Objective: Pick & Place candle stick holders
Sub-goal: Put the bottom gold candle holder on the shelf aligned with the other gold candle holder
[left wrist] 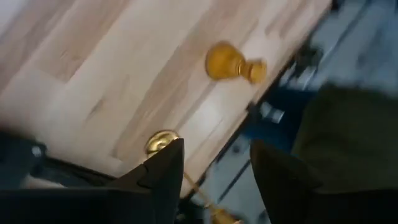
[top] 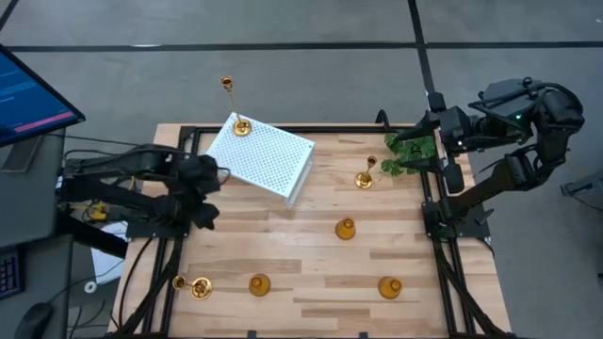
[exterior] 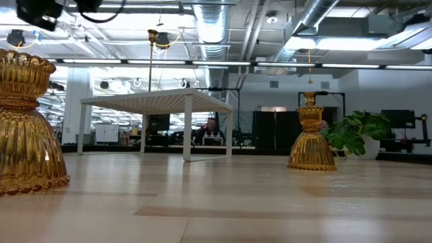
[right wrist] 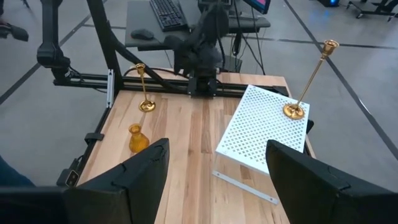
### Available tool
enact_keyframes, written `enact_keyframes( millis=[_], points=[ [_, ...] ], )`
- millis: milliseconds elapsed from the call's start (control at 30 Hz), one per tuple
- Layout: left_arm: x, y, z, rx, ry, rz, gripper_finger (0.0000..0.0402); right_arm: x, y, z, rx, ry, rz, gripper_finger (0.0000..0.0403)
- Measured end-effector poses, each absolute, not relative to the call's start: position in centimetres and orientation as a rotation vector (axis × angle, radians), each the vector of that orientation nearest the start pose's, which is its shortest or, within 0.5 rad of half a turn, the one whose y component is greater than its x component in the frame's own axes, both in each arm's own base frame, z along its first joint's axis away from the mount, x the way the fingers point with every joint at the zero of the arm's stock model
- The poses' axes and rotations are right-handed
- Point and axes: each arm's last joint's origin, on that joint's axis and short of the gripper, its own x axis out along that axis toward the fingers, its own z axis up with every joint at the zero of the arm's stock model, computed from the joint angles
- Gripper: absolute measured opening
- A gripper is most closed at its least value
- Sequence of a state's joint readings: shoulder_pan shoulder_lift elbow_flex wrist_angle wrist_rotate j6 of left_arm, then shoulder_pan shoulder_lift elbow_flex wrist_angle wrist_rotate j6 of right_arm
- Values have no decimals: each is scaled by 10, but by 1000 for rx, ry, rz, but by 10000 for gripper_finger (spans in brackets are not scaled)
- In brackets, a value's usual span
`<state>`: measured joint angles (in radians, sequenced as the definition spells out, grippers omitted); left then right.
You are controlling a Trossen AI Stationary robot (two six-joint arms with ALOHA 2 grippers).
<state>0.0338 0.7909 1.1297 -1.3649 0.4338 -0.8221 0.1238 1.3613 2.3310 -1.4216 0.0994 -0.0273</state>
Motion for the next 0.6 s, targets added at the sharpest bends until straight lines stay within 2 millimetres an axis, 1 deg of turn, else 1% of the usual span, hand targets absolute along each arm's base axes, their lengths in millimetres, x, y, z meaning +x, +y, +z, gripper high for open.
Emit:
enact_keyframes(
  millis=[67, 133, 233, 333, 500, 600],
  points=[
    [88, -8, 350, -1110, 1075, 212, 177, 140, 15, 556, -76, 448, 30, 258],
    [86, -7, 350, -1247, 1049, 326, 171, 141, 15, 555, -76, 449, 30, 258],
    [89, -7, 350, -1363, 1056, 399, 161, 141, 15, 555, -76, 450, 31, 258],
    [98, -7, 346, -1402, 1095, 454, 151, 141, 15, 555, -70, 451, 55, 258],
    [115, -8, 339, -1400, 1213, 471, 138, 141, 17, 555, -67, 451, 120, 258],
    [110, -8, 335, -1395, 1303, 533, 136, 140, 18, 554, -89, 460, 139, 258]
  ],
)
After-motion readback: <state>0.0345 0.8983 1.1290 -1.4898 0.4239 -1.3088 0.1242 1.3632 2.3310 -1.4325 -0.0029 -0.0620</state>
